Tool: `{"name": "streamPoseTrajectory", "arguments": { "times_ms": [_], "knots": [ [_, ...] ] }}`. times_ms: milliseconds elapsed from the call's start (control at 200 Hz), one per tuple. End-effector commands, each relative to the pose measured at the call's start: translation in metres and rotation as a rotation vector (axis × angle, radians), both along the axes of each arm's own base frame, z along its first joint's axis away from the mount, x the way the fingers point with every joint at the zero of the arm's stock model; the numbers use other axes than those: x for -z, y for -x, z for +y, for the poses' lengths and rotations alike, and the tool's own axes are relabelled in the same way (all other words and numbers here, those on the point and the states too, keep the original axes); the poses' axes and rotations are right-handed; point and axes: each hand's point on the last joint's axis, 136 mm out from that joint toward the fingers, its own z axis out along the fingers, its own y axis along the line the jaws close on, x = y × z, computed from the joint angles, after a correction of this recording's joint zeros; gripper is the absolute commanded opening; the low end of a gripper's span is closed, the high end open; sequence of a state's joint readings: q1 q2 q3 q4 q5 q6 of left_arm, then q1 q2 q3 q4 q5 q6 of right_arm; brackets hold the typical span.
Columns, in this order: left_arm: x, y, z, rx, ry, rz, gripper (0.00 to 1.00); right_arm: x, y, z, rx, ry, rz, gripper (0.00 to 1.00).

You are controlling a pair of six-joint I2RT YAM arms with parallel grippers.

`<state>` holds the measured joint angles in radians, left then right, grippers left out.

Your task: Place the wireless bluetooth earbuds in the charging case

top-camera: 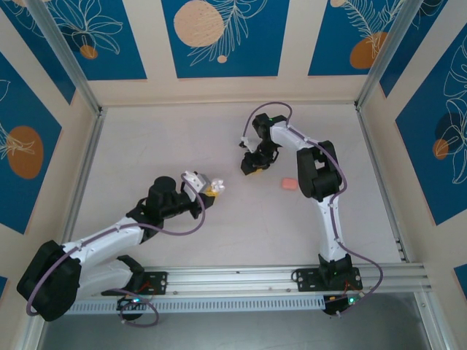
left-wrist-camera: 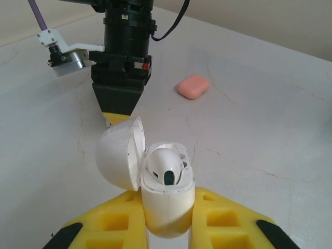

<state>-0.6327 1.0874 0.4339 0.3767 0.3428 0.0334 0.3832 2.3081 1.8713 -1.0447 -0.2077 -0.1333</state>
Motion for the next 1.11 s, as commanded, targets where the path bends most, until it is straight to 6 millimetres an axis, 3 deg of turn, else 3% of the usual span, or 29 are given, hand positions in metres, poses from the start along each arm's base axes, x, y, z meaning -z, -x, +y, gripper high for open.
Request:
{"name": "streamPoseTrajectory", "arguments": {
  "times_ms": [0, 540, 765, 1100],
  "knots": [
    [-0.004, 0.003, -0.001, 0.006, 0.014, -0.016, 0.18, -0.013, 0.007, 0.012, 0.013, -0.044, 0.036, 0.4],
    [-0.008, 0.003, 0.0, 0.001, 0.014, -0.025, 0.18, -0.075, -0.014, 0.005, 0.151, -0.02, -0.046, 0.41],
    [-0.009, 0.004, 0.001, -0.003, 0.011, -0.027, 0.18, -0.073, -0.022, -0.001, 0.121, 0.051, -0.082, 0.43],
    [-0.008, 0.005, 0.004, -0.013, 0.007, -0.021, 0.18, -0.06, -0.037, 0.009, 0.076, 0.046, -0.085, 0.44]
  ]
}}
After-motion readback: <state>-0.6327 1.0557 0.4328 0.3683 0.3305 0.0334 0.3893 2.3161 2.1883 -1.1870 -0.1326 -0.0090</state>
